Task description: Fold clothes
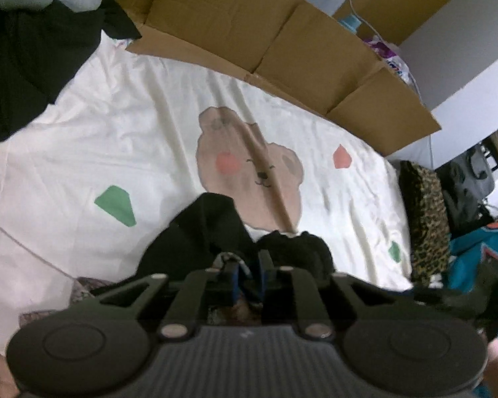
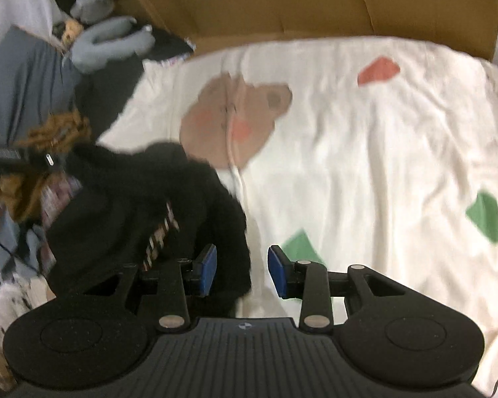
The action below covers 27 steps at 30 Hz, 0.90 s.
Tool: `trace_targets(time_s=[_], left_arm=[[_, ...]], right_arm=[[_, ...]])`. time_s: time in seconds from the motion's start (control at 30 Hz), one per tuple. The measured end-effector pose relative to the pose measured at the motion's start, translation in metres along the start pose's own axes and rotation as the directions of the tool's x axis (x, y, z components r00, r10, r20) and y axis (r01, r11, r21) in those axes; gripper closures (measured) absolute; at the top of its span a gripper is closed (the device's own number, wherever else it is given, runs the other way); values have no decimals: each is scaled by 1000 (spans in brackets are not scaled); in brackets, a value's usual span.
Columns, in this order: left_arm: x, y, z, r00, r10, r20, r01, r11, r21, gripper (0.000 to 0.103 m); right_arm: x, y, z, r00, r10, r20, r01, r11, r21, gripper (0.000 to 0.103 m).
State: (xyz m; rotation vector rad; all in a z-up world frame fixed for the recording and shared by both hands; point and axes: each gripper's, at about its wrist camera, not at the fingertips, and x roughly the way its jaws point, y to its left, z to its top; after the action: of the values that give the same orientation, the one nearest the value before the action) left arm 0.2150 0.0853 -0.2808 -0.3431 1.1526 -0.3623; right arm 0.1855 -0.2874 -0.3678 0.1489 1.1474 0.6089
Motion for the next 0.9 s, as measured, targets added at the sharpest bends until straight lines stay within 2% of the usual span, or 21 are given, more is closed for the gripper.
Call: trace_targets(time_s=[0.1,0.2,0.27,0.3,0.33,0.43,0.57,0.63,0.73,0.83,0.9], left_arm=[[-8,-10,-1,1000,-13,9,13,1000,12,88],[-12,-18,-7,999,-33,6,33,999,-1,81],[-14,-20,-11,999,-31,-5,31,999,6,63],[-17,-20,-13,1000,-28,-5,28,1000,10,49],[-18,-20,-15,999,-34,-6,34,999,8,46],[-18,-20,-19,997,-68,-44,68,998,-2,48],[-30,-32,-15,1000,-26,2,25,986,166,50],[-34,-33,-6,999,-24,24,18,978,206,50],[-31,-32,8,998,38,53,-52,951,305,50],[-19,-24,17,995,71,63,-90,925,368,51],[-4,-15,21,995,91,45,-101,911,399,52]], right_arm=[[2,-1,-13,1000,-10,-9,10,1000,-9,62],[1,-4,-23,1000,-5,-21,5,1000,1,62],[3,-5,-28,1000,-10,-29,10,1000,9,62],[4,-5,-31,999,-13,-34,14,1000,14,62],[4,-4,-32,999,-13,-38,14,1000,17,62],[5,-3,-36,999,-6,-42,7,1000,17,62],[5,-1,-38,999,-2,-45,3,1000,6,62],[5,-1,-40,999,1,-47,-1,1000,1,62],[6,-2,-41,999,2,-48,-2,1000,3,62],[7,-2,-42,999,4,-45,-4,1000,3,62],[8,-1,-42,999,2,-45,-2,1000,-3,62]])
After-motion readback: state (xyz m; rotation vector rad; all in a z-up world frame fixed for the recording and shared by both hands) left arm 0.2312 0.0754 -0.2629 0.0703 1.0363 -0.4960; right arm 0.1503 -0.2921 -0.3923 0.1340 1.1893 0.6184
